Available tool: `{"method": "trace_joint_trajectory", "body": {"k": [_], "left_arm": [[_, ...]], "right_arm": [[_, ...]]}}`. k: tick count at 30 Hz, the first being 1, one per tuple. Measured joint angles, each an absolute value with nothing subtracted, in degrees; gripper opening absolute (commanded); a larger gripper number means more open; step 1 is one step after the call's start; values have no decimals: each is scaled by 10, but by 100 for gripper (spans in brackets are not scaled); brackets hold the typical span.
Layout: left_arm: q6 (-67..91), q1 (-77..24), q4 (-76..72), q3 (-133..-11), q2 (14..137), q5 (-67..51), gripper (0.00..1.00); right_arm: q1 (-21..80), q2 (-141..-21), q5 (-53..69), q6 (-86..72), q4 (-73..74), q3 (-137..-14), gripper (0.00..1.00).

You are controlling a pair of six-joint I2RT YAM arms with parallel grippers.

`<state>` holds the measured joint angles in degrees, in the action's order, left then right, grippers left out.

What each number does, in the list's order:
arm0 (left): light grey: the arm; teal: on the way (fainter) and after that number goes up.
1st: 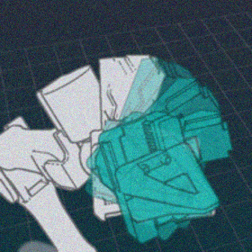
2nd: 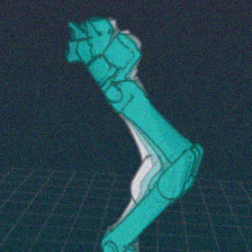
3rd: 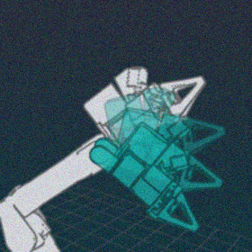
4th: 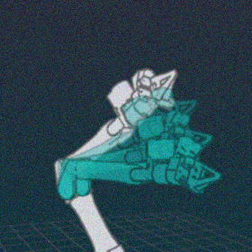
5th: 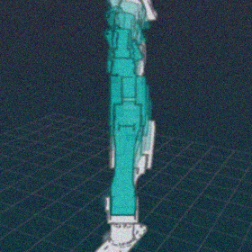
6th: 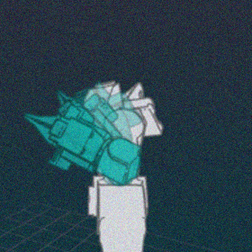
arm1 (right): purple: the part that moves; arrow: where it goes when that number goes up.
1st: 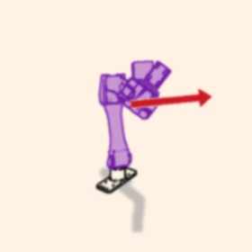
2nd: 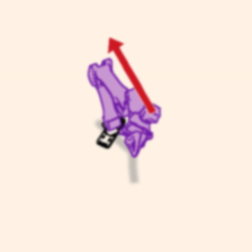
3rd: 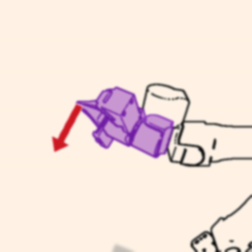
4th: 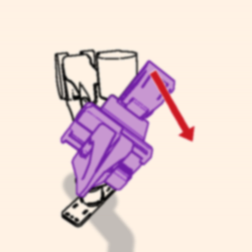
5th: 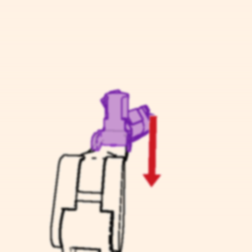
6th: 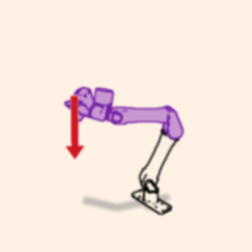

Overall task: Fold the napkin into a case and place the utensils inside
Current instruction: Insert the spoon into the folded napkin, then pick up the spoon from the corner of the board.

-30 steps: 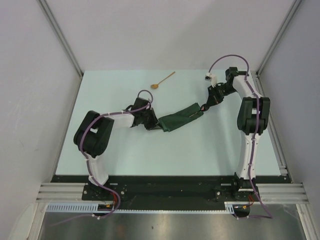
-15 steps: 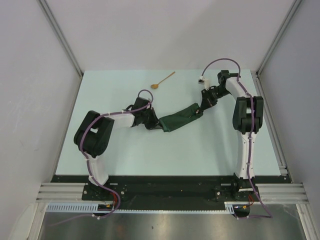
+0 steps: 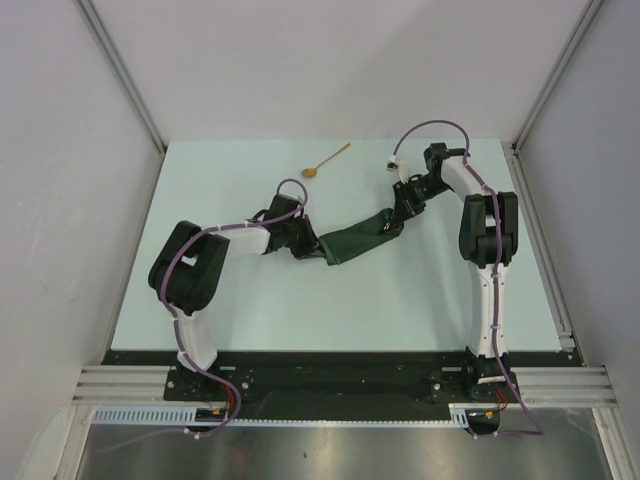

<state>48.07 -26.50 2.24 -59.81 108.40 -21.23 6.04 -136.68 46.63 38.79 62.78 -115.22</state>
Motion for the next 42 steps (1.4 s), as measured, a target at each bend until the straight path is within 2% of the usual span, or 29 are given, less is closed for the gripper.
{"method": "trace_joint_trajectory", "body": {"k": [12,13,18,26,29,30,32,38,42], "left_arm": [[481,-265,22,-598,1084,-212,1],[481,-265,22,-598,1084,-212,1],[480,-263,23,-594,1074,-212,4],[462,-249,54,-566,1001,-202,4],[446,-244,69,-566,972,-188,13],[440,-242,73,-566,962,-180,23],[425,-236,79,-569,944,-159,33],[395,-204,89,-664,965,-94,45],[382,-185,86,-780,1033,-55,48]], "right_arm": [[61,-1366,465,328,576,-1133,48],[58,-1365,463,320,571,-1133,99],[42,-1348,452,297,555,-1133,100],[18,-1290,417,259,528,-1133,100],[15,-1259,385,224,510,-1126,100],[15,-1245,368,201,496,-1116,100],[17,-1207,321,148,460,-1080,99],[31,-1049,193,-29,316,-890,100],[43,-1007,179,-96,265,-850,100]]}}
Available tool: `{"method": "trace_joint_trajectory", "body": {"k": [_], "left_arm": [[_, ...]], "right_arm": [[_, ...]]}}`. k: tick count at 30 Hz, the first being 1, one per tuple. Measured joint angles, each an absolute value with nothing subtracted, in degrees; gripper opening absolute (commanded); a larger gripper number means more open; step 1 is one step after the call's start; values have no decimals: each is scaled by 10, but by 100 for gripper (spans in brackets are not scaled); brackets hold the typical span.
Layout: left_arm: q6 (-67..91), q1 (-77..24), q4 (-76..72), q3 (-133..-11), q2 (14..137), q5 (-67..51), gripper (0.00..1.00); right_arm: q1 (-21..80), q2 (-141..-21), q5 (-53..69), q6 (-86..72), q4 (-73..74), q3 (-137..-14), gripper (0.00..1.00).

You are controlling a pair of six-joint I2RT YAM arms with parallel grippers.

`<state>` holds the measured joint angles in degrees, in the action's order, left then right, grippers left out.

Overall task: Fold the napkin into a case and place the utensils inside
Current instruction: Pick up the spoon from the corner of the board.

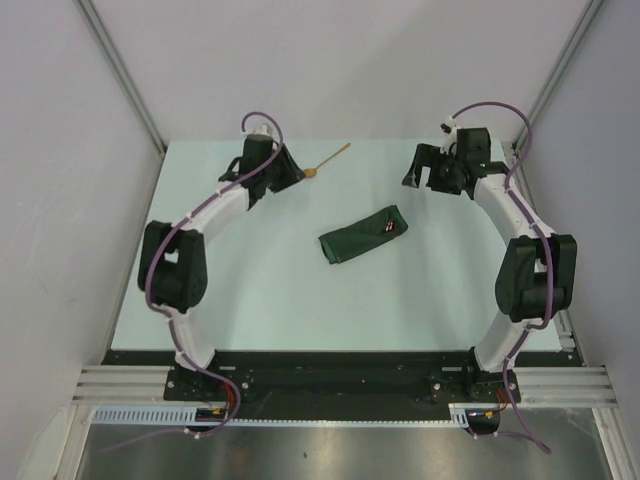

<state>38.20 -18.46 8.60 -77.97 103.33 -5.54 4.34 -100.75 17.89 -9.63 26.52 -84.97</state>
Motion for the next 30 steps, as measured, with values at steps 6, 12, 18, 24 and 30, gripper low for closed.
{"method": "trace_joint_trajectory", "body": {"k": [6,12,18,24,30], "left_arm": [[398,-157,105,-982,1209,-37,48],[487,-135,78,-986,1298,-65,49],[564,-132,34,-985,1342,-78,49],[633,-133,-8,-987,1361,-79,49],[693,-133,-35,-1010,1387,-76,45]], "right_arm": [[64,-1009,162,-146,242,-833,100],[77,-1002,147,-165,236,-793,100],[77,-977,138,-166,220,-774,99],[79,-962,138,-171,198,-767,95],[83,-961,137,-171,190,-761,92]]}}
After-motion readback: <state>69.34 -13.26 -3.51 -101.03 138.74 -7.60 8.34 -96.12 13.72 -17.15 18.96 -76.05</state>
